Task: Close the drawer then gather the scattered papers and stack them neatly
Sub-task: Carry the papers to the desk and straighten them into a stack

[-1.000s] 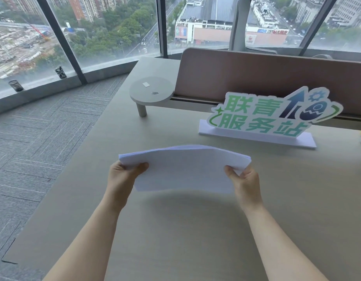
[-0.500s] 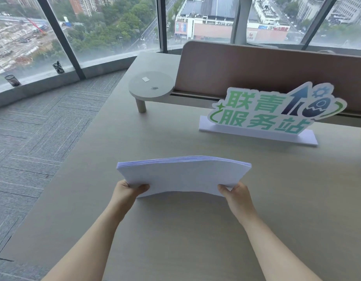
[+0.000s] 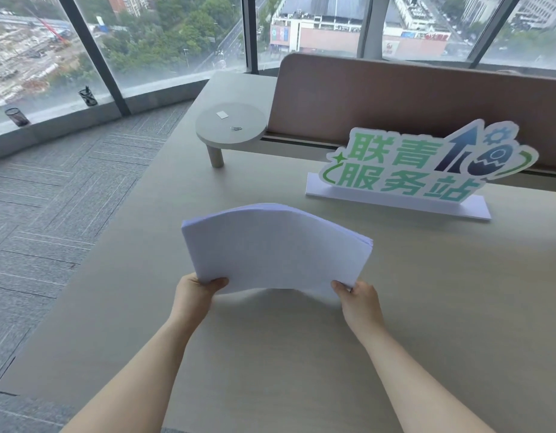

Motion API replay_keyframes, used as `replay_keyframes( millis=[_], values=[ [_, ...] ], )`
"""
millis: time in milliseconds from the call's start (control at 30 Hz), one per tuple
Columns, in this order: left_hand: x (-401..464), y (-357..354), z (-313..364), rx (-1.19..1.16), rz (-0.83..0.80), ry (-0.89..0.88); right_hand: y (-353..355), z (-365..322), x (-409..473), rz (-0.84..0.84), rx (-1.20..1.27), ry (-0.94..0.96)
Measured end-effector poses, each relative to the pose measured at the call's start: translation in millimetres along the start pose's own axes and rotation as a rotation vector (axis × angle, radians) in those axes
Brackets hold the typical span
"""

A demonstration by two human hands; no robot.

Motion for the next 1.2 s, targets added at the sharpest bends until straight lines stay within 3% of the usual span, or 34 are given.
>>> replay_keyframes(
  millis=[333,567,900,1200],
  values=[
    [-26.2,29.3,38.8,-0.056,-0.022,-0.001,4.2,-30.7,-13.4,-0.075,0.239,-0.022],
    [-33.3,63.1,53.0,-0.154,0.110,-0.029,-11.5,-62.8,-12.1,-0.124,0.257,-0.022],
    [34.7,128.3,33.9,-0.169,0.160,-0.026,-92.9,-105.0,0.6,-0.196,0.144,-0.067],
    [105.3,180.3,19.2,-0.164,0.166,0.044,-169.6,-120.8,15.5,-0.138,0.154,-0.216]
  ],
)
Point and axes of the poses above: each hand's wrist, its own x-axis towards the middle knuckle, its own y-axis out of the back of the hand, z = x × y, the point moved 3 cm from there along x, towards the middle knuckle
